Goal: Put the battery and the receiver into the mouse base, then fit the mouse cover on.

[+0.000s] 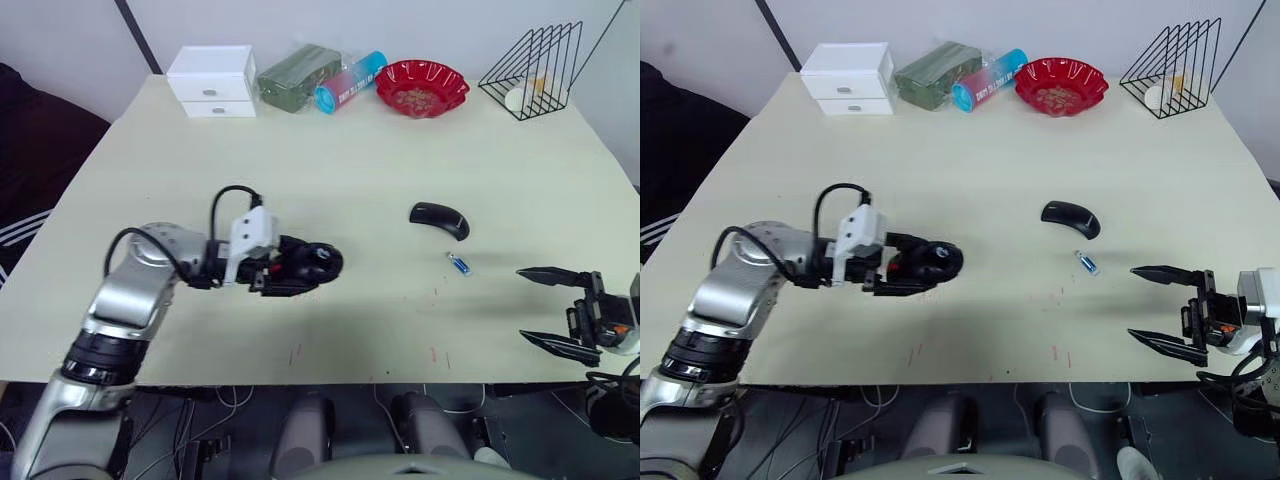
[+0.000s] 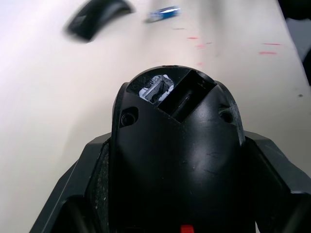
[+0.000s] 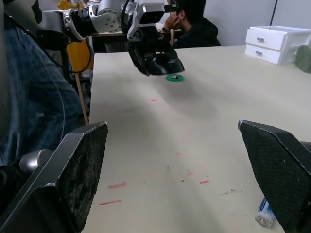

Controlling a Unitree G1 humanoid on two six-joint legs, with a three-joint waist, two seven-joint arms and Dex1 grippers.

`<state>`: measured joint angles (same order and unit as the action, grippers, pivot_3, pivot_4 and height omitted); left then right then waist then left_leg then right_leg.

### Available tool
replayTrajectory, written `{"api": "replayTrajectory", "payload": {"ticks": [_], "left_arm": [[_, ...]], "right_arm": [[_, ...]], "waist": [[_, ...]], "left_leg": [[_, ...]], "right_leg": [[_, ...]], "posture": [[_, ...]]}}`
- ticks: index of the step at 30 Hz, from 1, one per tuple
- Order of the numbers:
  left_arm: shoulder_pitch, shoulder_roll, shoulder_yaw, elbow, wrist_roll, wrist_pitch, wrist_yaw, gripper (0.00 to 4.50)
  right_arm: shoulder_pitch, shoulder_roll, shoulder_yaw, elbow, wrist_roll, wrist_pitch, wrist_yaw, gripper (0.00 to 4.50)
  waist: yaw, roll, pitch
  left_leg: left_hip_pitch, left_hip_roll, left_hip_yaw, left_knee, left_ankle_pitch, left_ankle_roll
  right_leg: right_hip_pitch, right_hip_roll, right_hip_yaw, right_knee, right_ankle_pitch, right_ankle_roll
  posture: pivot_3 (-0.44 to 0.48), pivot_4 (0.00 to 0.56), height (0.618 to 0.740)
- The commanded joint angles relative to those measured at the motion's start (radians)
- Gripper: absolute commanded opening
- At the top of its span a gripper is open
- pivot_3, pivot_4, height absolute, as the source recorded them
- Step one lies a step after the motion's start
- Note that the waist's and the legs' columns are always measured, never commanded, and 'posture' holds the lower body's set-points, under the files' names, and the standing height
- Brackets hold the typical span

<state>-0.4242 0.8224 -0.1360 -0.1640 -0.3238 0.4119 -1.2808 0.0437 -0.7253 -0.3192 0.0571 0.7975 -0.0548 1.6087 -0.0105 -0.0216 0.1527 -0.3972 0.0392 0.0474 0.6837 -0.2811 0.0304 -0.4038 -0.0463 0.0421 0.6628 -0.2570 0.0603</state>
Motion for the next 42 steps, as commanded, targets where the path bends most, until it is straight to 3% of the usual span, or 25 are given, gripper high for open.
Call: {"api": "replayTrajectory", "payload": {"ticks": [1, 7, 17, 28, 36, 42], "left_arm": [[-0.026, -0.027, -0.070, -0.066, 0.042, 0.010, 0.028, 2.96], [-0.033, -0.102, -0.175, -0.077, 0.122, 0.004, 0.088, 2.96], [-0.032, -0.153, -0.289, -0.058, 0.249, 0.024, 0.164, 2.96], [-0.039, -0.197, -0.353, 0.038, 0.311, -0.019, 0.144, 2.96], [-0.052, -0.206, -0.358, 0.022, 0.324, 0.025, 0.139, 2.96], [-0.064, -0.206, -0.372, 0.002, 0.324, 0.091, 0.137, 2.96]], "right_arm": [[0.024, -0.008, -0.036, -0.035, 0.019, -0.008, 0.006, 4.50], [0.060, -0.005, -0.060, -0.066, 0.022, -0.003, 0.006, 4.50], [0.103, 0.010, -0.086, -0.105, 0.003, 0.004, -0.018, 4.50], [0.108, 0.004, -0.092, -0.116, -0.004, 0.019, -0.060, 4.50], [0.101, 0.012, -0.091, -0.158, -0.055, 0.078, -0.246, 4.50], [0.137, 0.017, -0.070, -0.274, -0.136, 0.207, -0.510, 4.50]], "waist": [[0.001, 0.000, 0.000], [0.004, 0.000, 0.000], [0.006, 0.001, 0.000], [0.024, 0.003, -0.001], [0.025, 0.006, -0.003], [0.026, 0.006, -0.003]], "left_leg": [[0.000, 0.000, 0.000, 0.000, 0.000, 0.000], [0.000, 0.000, 0.000, 0.001, 0.000, 0.000], [0.000, 0.000, -0.001, 0.001, 0.000, 0.000], [0.001, -0.001, 0.000, 0.001, 0.000, 0.000], [0.002, -0.001, 0.000, 0.001, 0.000, 0.000], [0.001, -0.001, -0.001, 0.001, 0.000, 0.000]], "right_leg": [[0.000, 0.000, 0.000, 0.000, 0.000, 0.000], [0.000, 0.000, 0.000, 0.000, 0.000, 0.000], [0.000, 0.000, 0.000, 0.000, 0.000, 0.000], [0.001, 0.000, 0.001, 0.000, 0.000, 0.000], [0.003, 0.000, 0.001, -0.001, 0.000, 0.000], [0.003, 0.000, 0.000, -0.001, 0.000, 0.000]], "posture": [[0.000, 0.150, 0.740], [0.000, 0.150, 0.740], [0.000, 0.150, 0.740], [0.000, 0.150, 0.740], [0.000, 0.150, 0.740], [0.000, 0.150, 0.740]]}}
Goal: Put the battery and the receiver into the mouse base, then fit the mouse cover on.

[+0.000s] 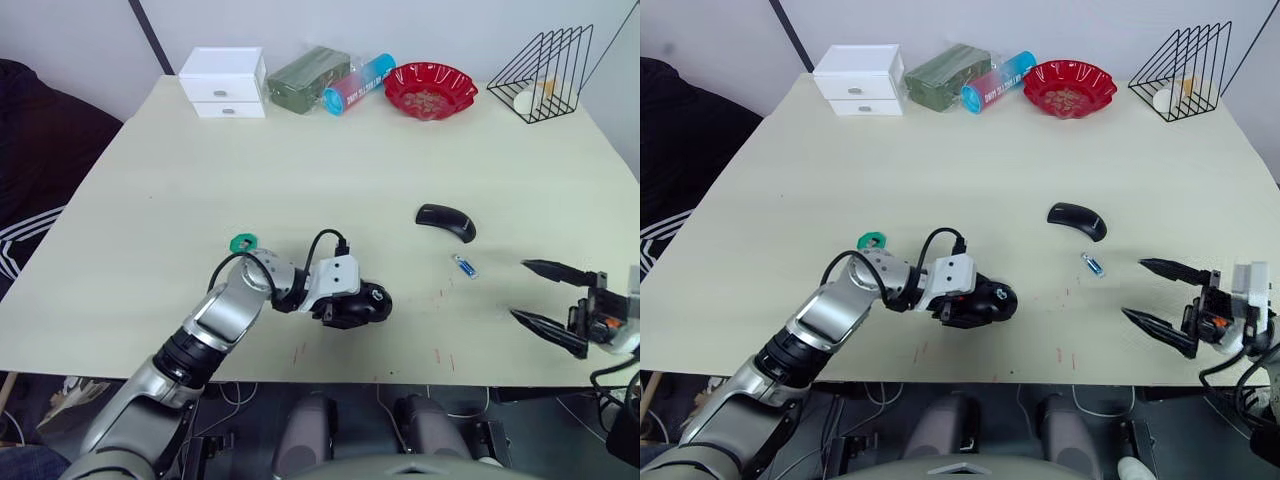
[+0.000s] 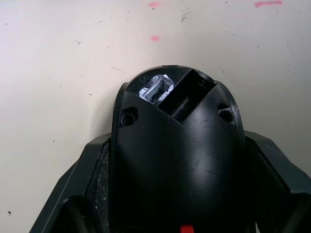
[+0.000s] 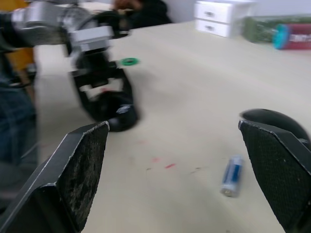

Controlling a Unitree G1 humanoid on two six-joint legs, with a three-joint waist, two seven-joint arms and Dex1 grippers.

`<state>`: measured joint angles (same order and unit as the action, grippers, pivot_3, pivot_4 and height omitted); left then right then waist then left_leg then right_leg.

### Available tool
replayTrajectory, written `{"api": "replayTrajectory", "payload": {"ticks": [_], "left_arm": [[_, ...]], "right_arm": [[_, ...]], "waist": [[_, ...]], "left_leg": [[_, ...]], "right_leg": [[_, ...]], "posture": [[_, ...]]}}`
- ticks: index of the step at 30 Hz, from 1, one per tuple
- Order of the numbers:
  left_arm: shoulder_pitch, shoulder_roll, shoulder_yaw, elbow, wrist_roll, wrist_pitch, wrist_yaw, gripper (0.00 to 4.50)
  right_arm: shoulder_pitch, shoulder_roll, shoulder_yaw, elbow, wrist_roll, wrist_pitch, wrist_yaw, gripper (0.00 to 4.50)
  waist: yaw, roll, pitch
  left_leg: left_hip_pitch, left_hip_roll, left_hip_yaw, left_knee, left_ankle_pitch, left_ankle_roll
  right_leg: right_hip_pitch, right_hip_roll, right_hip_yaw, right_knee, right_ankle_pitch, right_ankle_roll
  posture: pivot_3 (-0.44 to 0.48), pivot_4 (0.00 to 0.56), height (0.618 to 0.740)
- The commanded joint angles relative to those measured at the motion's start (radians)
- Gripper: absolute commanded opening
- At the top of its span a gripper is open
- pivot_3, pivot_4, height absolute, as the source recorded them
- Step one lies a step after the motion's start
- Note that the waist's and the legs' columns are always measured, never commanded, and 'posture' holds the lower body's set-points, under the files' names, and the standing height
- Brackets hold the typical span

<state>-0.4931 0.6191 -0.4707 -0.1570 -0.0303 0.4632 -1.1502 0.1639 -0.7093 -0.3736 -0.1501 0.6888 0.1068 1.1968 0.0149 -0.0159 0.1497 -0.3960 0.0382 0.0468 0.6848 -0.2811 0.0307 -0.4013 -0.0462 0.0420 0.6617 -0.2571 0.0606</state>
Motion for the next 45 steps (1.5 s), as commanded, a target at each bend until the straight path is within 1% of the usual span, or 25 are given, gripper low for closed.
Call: {"api": "replayTrajectory", "payload": {"ticks": [1, 6, 9, 14, 18, 21, 28, 32, 39, 45], "left_arm": [[0.003, -0.001, -0.039, -0.007, 0.030, 0.044, 0.005, 2.96], [-0.020, 0.003, -0.042, 0.006, 0.024, 0.067, -0.016, 2.96], [-0.032, 0.000, -0.046, 0.009, 0.028, 0.071, -0.019, 2.96], [-0.034, 0.001, -0.050, 0.004, 0.031, 0.081, -0.022, 2.96], [-0.033, -0.002, -0.056, -0.005, 0.027, 0.099, -0.025, 2.96], [-0.035, -0.003, -0.057, -0.008, 0.028, 0.108, -0.023, 2.96], [-0.037, 0.002, -0.066, -0.027, 0.022, 0.166, -0.025, 2.96], [-0.040, 0.002, -0.068, -0.027, 0.024, 0.168, -0.022, 2.96], [-0.042, 0.001, -0.067, -0.024, 0.017, 0.181, -0.025, 2.96], [-0.048, 0.003, -0.068, -0.014, 0.020, 0.182, -0.027, 2.96]], "right_arm": [[0.019, 0.006, -0.008, -0.086, -0.046, 0.057, -0.137, 4.50], [0.006, 0.030, 0.062, -0.181, -0.165, 0.148, -0.344, 4.50], [0.009, 0.031, 0.097, -0.205, -0.196, 0.169, -0.375, 4.50], [0.000, 0.027, 0.130, -0.227, -0.231, 0.275, -0.465, 4.50], [-0.068, 0.031, 0.180, -0.221, -0.263, 0.389, -0.551, 4.50], [-0.103, 0.028, 0.198, -0.217, -0.263, 0.461, -0.573, 4.50], [-0.174, 0.039, 0.241, -0.183, -0.285, 0.510, -0.592, 4.50], [-0.196, 0.044, 0.253, -0.159, -0.297, 0.516, -0.591, 4.50], [-0.217, 0.068, 0.295, -0.109, -0.356, 0.468, -0.600, 4.50], [-0.232, 0.087, 0.302, -0.084, -0.379, 0.460, -0.597, 4.50]], "waist": [[0.000, 0.000, 0.000], [-0.001, 0.001, 0.000], [-0.001, 0.000, 0.000], [-0.001, 0.000, 0.000], [-0.002, 0.001, 0.000], [-0.001, 0.001, 0.000], [-0.002, 0.001, 0.000], [-0.001, 0.000, 0.000], [-0.003, 0.000, -0.001], [-0.003, 0.000, -0.001]], "left_leg": [[0.000, 0.000, 0.000, 0.000, 0.000, 0.000], [0.000, 0.000, 0.000, 0.000, 0.000, 0.000], [-0.001, 0.000, 0.000, 0.000, 0.000, 0.000], [0.000, 0.000, 0.000, 0.000, 0.000, 0.000], [0.000, 0.000, 0.000, 0.000, 0.000, 0.000], [0.000, 0.000, 0.000, 0.000, 0.000, 0.000], [-0.001, 0.000, 0.000, 0.000, 0.000, 0.000], [-0.001, 0.000, 0.000, 0.000, 0.000, 0.000], [-0.001, 0.000, 0.001, 0.000, 0.000, 0.000], [-0.001, 0.000, 0.000, 0.000, 0.000, 0.000]], "right_leg": [[0.000, 0.000, 0.000, 0.000, 0.000, 0.000], [0.000, 0.000, 0.000, 0.000, 0.000, 0.000], [0.000, 0.000, 0.000, 0.000, 0.000, 0.000], [0.000, 0.000, -0.001, 0.000, 0.000, 0.000], [0.000, 0.000, 0.000, 0.000, 0.000, 0.000], [0.000, 0.000, -0.001, 0.000, 0.000, 0.000], [0.000, 0.000, -0.001, 0.000, 0.000, 0.000], [0.000, 0.000, -0.001, 0.000, 0.000, 0.000], [0.000, 0.000, -0.001, 0.000, 0.000, 0.000], [0.000, 0.000, -0.001, 0.000, 0.000, 0.000]], "posture": [[0.000, 0.150, 0.740], [0.000, 0.150, 0.740], [0.000, 0.150, 0.740], [0.000, 0.150, 0.740], [0.000, 0.150, 0.740], [0.000, 0.150, 0.740], [0.000, 0.150, 0.740], [0.000, 0.150, 0.740], [0.000, 0.150, 0.740], [0.000, 0.150, 0.740]]}}
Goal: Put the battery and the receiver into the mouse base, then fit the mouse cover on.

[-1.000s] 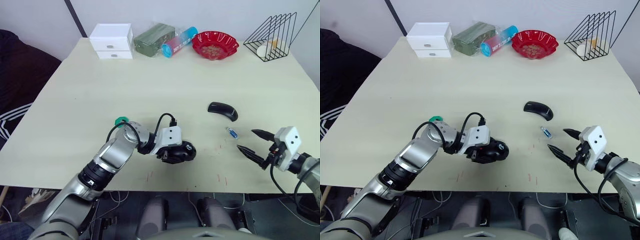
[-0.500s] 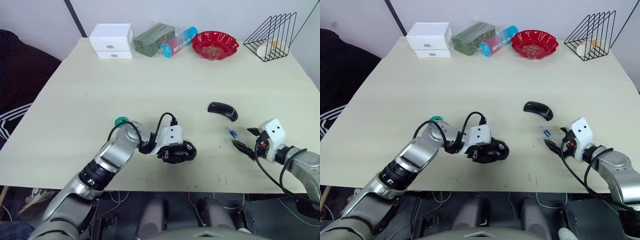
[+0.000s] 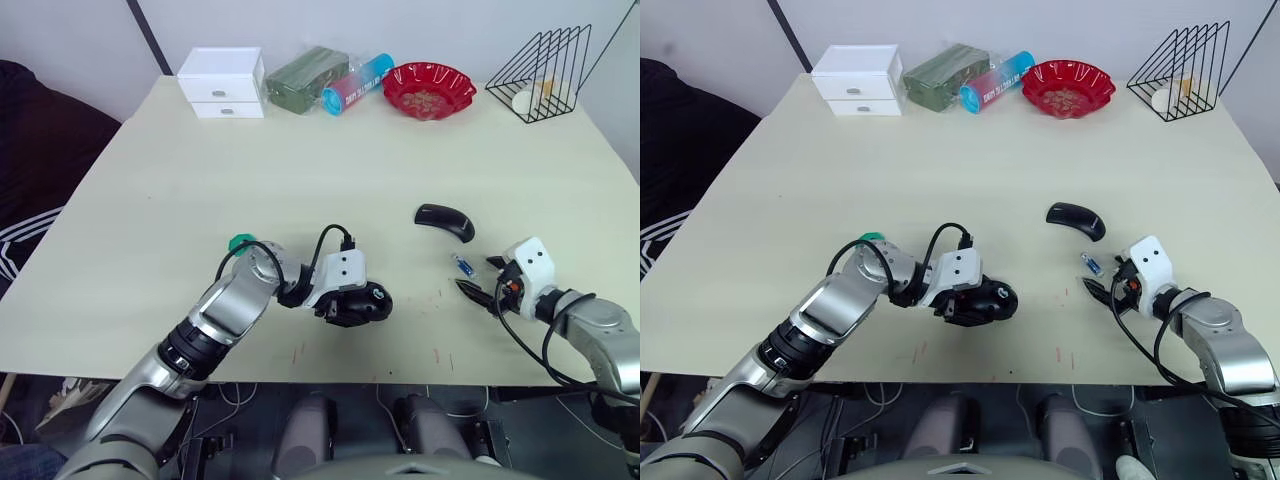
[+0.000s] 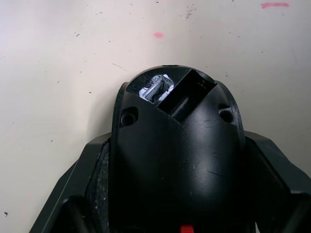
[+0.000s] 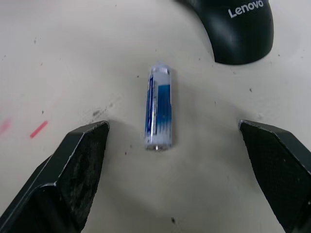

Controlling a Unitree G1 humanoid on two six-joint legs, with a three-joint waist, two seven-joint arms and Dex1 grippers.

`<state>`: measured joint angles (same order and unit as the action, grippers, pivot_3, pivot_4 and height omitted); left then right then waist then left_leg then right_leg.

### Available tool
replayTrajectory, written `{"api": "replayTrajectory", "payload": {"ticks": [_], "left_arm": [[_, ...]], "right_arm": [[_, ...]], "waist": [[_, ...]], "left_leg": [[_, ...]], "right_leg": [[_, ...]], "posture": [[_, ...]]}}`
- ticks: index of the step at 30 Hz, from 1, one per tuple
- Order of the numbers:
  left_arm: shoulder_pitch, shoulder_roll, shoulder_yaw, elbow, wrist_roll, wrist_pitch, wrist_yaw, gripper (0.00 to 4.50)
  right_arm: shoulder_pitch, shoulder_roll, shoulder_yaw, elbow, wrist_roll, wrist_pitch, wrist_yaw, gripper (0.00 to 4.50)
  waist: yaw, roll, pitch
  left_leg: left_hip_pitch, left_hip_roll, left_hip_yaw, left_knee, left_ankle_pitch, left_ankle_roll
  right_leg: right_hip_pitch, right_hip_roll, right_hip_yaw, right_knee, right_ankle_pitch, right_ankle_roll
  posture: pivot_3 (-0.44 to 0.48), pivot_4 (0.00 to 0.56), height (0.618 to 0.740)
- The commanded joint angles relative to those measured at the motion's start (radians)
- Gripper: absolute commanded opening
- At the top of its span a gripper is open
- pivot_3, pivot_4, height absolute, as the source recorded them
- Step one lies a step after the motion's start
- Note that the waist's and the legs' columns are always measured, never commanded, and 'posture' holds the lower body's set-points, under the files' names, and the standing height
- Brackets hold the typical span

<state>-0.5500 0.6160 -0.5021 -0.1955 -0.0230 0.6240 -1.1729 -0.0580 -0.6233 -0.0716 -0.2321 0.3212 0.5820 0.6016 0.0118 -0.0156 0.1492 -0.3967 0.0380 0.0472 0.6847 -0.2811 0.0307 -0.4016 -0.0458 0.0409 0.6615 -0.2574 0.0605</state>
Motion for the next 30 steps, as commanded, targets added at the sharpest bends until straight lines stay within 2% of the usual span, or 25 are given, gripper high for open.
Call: {"api": "replayTrajectory", "payload": {"ticks": [1, 8, 9, 10, 11, 21, 26, 30], "left_arm": [[0.009, 0.006, -0.037, 0.024, 0.013, 0.022, -0.004, 2.96], [0.009, 0.006, -0.038, 0.028, 0.013, 0.022, -0.002, 2.96], [0.010, 0.005, -0.038, 0.028, 0.013, 0.022, -0.002, 2.96], [0.012, 0.005, -0.037, 0.026, 0.010, 0.025, -0.002, 2.96], [0.013, 0.005, -0.038, 0.027, 0.010, 0.025, -0.001, 2.96], [0.011, 0.008, -0.032, 0.040, 0.010, 0.026, -0.001, 2.96], [0.009, 0.011, -0.033, 0.043, 0.008, 0.030, -0.006, 2.96], [0.002, 0.010, -0.030, 0.060, 0.011, 0.024, -0.004, 2.96]], "right_arm": [[-0.008, -0.001, 0.003, -0.001, -0.017, -0.020, 0.001, 4.50], [0.016, -0.013, -0.003, -0.008, -0.024, -0.039, 0.008, 1.36], [0.020, -0.012, -0.005, -0.008, -0.023, -0.042, 0.007, 0.53], [0.023, -0.011, -0.008, -0.010, -0.024, -0.046, 0.006, 0.53], [0.026, -0.010, -0.012, -0.013, -0.023, -0.048, 0.003, 0.09], [0.057, -0.051, -0.052, -0.147, 0.048, 0.017, 0.043, 0.10], [0.062, -0.122, -0.045, -0.317, 0.120, 0.169, 0.070, 0.10], [0.015, -0.133, -0.042, -0.422, 0.222, 0.315, 0.059, 0.10]], "waist": [[0.000, 0.000, 0.000], [0.001, 0.000, 0.000], [0.001, 0.000, 0.000], [0.001, 0.000, 0.000], [0.001, 0.000, 0.000], [0.000, 0.000, 0.000], [0.000, 0.000, 0.000], [0.000, 0.000, 0.000]], "left_leg": [[0.000, 0.000, 0.000, 0.000, 0.000, 0.000], [0.000, 0.000, 0.000, 0.000, 0.000, 0.000], [0.000, 0.000, 0.000, 0.000, 0.000, 0.000], [0.000, 0.000, 0.000, 0.000, 0.000, 0.000], [0.000, 0.000, 0.000, 0.000, 0.000, 0.000], [0.000, 0.000, 0.000, 0.000, 0.000, 0.000], [0.000, 0.000, -0.002, 0.000, 0.000, 0.000], [0.000, 0.000, -0.003, 0.000, 0.000, 0.000]], "right_leg": [[0.000, 0.000, 0.000, 0.000, 0.000, 0.000], [0.000, 0.000, 0.000, 0.000, 0.000, 0.000], [0.000, 0.000, 0.000, 0.000, 0.000, 0.000], [0.000, 0.000, 0.000, 0.000, 0.000, 0.000], [0.000, 0.000, 0.000, 0.000, 0.000, 0.000], [0.000, 0.000, 0.000, 0.000, 0.000, 0.000], [0.000, 0.000, 0.000, 0.000, 0.000, 0.000], [0.000, 0.000, 0.000, 0.000, 0.000, 0.000]], "posture": [[0.000, 0.150, 0.740], [0.000, 0.150, 0.740], [0.000, 0.150, 0.740], [0.000, 0.150, 0.740], [0.000, 0.150, 0.740], [0.000, 0.150, 0.740], [0.000, 0.150, 0.740], [0.000, 0.150, 0.740]]}}
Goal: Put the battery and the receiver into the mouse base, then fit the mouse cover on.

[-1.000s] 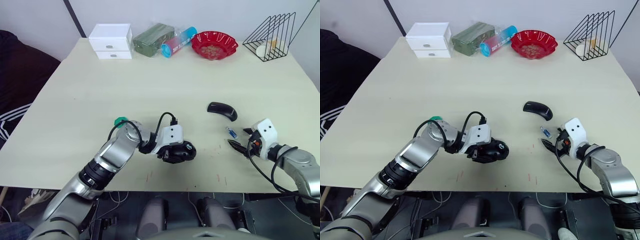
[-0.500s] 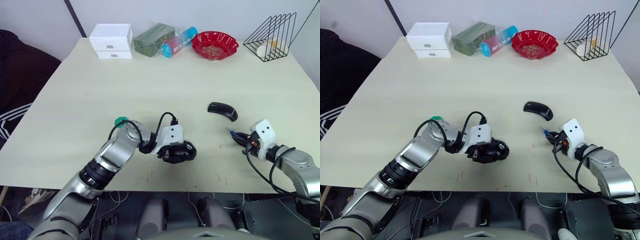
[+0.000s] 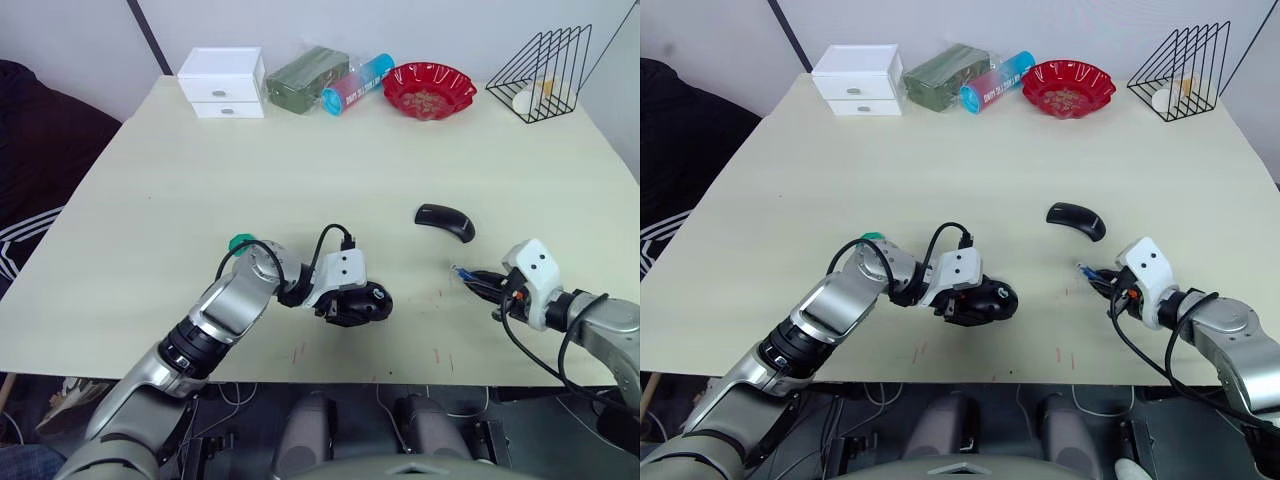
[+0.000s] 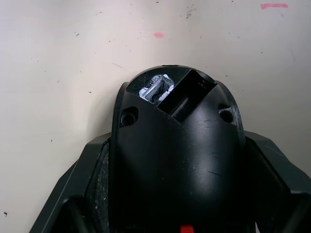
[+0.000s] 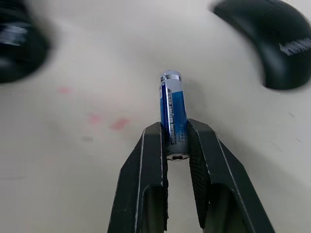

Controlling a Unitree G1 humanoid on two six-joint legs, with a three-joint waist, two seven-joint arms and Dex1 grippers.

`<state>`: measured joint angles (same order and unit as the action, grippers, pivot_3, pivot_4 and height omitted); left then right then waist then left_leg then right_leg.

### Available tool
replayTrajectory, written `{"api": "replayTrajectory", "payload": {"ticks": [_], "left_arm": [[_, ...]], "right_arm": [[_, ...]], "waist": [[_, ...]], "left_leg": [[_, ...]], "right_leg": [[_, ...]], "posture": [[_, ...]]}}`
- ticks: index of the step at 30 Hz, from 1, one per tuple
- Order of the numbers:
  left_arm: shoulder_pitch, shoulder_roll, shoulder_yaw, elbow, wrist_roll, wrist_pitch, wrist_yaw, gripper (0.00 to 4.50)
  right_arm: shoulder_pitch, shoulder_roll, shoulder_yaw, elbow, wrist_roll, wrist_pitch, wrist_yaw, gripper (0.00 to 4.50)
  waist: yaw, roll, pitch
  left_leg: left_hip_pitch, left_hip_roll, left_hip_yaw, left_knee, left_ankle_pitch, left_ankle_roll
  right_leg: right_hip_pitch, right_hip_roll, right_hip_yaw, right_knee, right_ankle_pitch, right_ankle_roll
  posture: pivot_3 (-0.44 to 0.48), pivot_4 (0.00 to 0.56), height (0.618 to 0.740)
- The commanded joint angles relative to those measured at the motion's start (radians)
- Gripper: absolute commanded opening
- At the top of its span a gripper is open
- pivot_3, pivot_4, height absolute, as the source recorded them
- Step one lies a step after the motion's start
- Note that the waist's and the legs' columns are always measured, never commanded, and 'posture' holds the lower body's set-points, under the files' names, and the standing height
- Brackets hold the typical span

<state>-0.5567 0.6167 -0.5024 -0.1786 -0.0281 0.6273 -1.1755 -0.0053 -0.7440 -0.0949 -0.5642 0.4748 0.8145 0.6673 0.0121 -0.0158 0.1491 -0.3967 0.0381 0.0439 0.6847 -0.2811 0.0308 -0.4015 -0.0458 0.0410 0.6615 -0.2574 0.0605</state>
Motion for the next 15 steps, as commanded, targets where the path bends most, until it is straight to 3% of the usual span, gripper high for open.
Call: {"api": "replayTrajectory", "payload": {"ticks": [1, 15], "left_arm": [[0.007, 0.010, -0.030, 0.048, 0.017, 0.018, -0.002, 2.96], [0.006, 0.015, -0.048, 0.033, 0.014, 0.026, -0.005, 2.96]], "right_arm": [[-0.051, -0.016, -0.016, -0.106, 0.082, 0.109, -0.012, 0.10], [-0.316, 0.078, 0.091, -0.231, 0.291, 0.610, -0.187, 0.10]], "waist": [[0.000, 0.000, 0.000], [0.000, -0.001, 0.000]], "left_leg": [[0.000, 0.000, 0.000, 0.000, 0.000, 0.000], [-0.001, 0.000, -0.001, 0.000, 0.000, 0.000]], "right_leg": [[0.000, 0.000, 0.000, 0.000, 0.000, 0.000], [0.000, 0.000, -0.001, 0.000, 0.000, 0.000]], "posture": [[0.000, 0.150, 0.740], [0.000, 0.150, 0.740]]}}
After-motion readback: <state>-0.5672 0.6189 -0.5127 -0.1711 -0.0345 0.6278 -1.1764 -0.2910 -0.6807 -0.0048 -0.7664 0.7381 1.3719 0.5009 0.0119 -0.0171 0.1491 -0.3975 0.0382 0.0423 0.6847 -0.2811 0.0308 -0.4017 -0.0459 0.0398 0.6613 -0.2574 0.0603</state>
